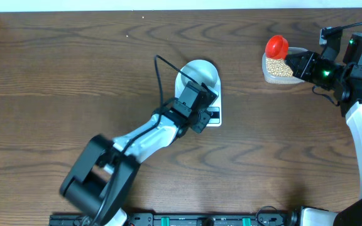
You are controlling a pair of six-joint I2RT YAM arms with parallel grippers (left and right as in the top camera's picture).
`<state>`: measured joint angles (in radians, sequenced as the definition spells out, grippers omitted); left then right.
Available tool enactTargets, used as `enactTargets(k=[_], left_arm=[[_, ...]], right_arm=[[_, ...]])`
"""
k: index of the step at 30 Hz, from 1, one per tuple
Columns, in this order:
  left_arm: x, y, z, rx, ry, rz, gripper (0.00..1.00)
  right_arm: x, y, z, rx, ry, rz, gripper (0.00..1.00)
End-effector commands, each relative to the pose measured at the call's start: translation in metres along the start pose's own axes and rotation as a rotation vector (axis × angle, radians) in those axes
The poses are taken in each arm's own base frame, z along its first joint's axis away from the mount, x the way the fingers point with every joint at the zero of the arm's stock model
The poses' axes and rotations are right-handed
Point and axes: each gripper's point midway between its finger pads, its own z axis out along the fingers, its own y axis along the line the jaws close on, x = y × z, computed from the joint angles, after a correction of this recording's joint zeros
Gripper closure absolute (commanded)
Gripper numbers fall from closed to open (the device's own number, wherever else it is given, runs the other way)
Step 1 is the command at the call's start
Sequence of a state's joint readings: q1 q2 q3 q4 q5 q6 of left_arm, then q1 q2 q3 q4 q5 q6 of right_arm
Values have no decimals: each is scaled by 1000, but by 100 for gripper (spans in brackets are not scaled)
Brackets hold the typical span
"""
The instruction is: Scoop item into bowl and weigh 50g on scale
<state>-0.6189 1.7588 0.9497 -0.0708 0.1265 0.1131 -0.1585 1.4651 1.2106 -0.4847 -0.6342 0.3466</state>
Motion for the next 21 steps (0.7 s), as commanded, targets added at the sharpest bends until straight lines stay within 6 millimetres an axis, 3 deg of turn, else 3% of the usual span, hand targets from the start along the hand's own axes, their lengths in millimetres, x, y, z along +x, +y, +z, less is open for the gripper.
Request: enactTargets(k=[1, 6, 10, 21], left_arm=[[-35, -1, -44, -14, -127, 26, 93], [-56, -3, -92, -19, -227, 33, 93], [-64, -4, -115, -23, -272, 36, 93], [-58, 9, -115, -95, -245, 25, 92]], right_arm=[[-8, 5, -6, -5, -24, -37, 99], [-8, 5, -6, -5, -24, -37, 99], [-8, 5, -6, -5, -24, -37, 99], [-6, 4, -6, -1, -13, -48, 99]])
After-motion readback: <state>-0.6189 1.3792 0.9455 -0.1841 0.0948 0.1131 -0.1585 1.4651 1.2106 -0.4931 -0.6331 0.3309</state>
